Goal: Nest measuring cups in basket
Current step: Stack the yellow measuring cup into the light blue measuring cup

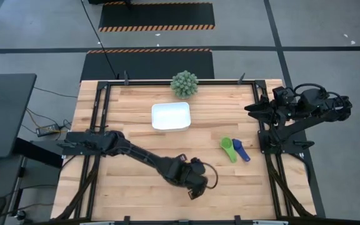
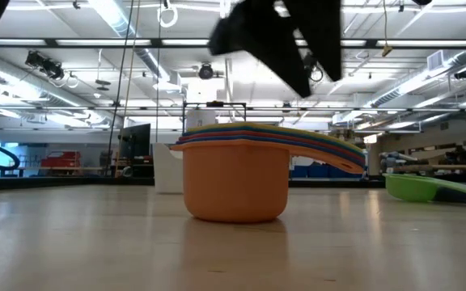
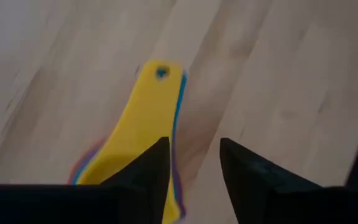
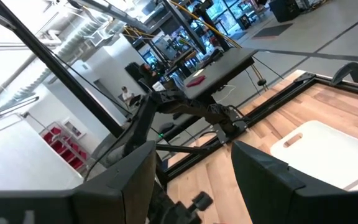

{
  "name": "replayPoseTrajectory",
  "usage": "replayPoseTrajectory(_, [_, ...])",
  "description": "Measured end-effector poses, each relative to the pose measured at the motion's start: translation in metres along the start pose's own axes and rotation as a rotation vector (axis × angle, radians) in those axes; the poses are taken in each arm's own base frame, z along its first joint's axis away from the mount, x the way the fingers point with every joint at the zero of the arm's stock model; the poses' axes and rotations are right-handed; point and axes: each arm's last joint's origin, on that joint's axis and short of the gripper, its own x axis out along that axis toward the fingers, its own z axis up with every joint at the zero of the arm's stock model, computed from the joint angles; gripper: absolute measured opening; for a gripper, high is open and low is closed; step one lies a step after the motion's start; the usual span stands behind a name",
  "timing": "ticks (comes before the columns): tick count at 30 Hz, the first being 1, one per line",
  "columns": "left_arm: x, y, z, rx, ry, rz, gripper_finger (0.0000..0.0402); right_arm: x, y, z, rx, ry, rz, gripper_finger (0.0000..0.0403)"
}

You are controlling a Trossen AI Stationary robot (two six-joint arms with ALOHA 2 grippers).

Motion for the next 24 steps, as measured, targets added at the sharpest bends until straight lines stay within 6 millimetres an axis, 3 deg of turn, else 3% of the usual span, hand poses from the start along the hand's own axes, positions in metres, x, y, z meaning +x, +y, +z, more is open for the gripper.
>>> replayPoseTrajectory(7, [0.015, 0.019, 0.028, 0.103, -0.032, -0.078, 0.0229, 0.003, 0.000, -0.001, 0.007, 0.003, -0.014, 0.0217])
replayPoseTrajectory(12, [0.027, 0.027, 0.033, 0.214, -0.036, -0.039, 0.0269, 0.008, 0.000, -0.003, 0.006, 0.022, -0.022, 0.0217])
replayPoseTrajectory(17, [0.052, 0.024, 0.028, 0.270, 0.015, -0.088, 0.0275, 0.014, 0.001, -0.005, 0.003, 0.035, -0.026, 0.0217])
replayPoseTrajectory(24, [0.055, 0.028, 0.024, 0.327, 0.035, -0.030, 0.0255, 0.016, 0.001, -0.006, -0.001, 0.043, -0.029, 0.0217])
